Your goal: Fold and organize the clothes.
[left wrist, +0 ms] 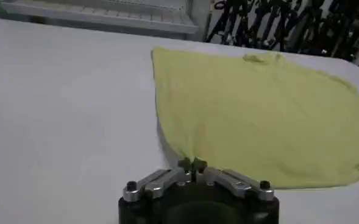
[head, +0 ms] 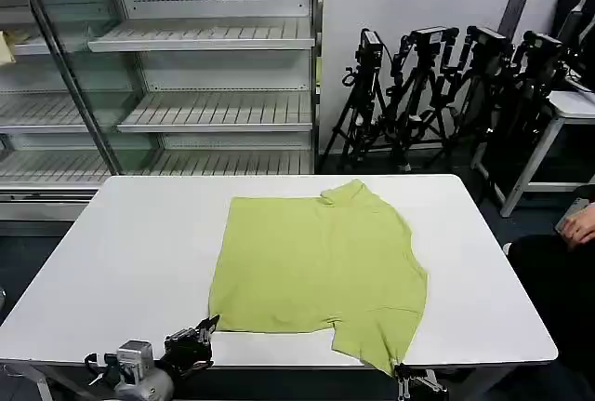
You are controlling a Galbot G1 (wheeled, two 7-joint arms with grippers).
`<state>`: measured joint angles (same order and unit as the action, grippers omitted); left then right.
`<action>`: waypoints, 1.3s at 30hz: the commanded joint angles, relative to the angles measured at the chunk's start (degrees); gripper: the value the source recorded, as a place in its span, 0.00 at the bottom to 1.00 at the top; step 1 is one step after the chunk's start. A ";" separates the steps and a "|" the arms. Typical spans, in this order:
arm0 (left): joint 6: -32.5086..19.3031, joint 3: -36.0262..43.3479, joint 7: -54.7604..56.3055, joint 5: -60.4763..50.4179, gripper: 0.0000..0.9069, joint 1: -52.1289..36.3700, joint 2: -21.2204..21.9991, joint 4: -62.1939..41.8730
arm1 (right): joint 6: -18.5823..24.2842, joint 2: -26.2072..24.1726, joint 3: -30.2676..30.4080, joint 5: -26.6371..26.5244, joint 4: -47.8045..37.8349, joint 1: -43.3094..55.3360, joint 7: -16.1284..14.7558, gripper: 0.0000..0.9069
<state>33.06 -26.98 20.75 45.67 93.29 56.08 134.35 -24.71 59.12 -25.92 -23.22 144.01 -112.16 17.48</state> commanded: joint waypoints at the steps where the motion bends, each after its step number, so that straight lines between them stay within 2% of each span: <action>1: -0.13 -4.03 0.30 0.22 0.01 4.18 0.70 5.56 | 1.37 0.18 -1.16 2.91 3.83 -3.23 -0.01 0.00; 5: -0.13 -5.46 0.35 0.97 0.02 5.65 1.18 6.67 | 2.74 -0.19 -3.76 1.38 4.71 -2.27 0.07 0.00; 7: -0.16 -5.76 0.32 1.60 0.02 5.10 1.18 6.84 | 2.78 -0.88 -5.88 -2.31 4.64 0.72 0.39 0.00; 12: -0.85 -6.06 0.03 3.44 0.02 1.71 0.89 5.24 | 1.57 -2.35 -6.71 -9.10 2.20 10.68 1.93 0.00; 17: -3.56 -5.45 -1.11 5.65 0.02 -2.25 0.81 1.25 | 1.19 -3.62 -5.53 -12.80 -2.14 20.28 2.39 0.00; 23: -4.90 -3.35 -1.54 6.93 0.02 -7.97 0.81 -3.98 | 0.59 -5.24 -2.78 -14.63 -9.01 27.61 2.00 0.00; 30: -5.12 -2.20 -2.14 7.88 0.02 -13.24 0.16 -7.06 | -1.01 -6.62 -0.49 -18.03 -13.66 35.19 2.12 0.00; 39: -4.24 1.91 -3.01 5.80 0.02 -19.09 -0.47 -12.02 | -3.39 -8.65 6.27 -19.96 -21.74 45.64 1.15 0.00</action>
<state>29.14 -26.76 17.89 51.55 79.12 55.67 125.91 -27.89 51.04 -21.63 -41.70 126.21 -72.52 18.27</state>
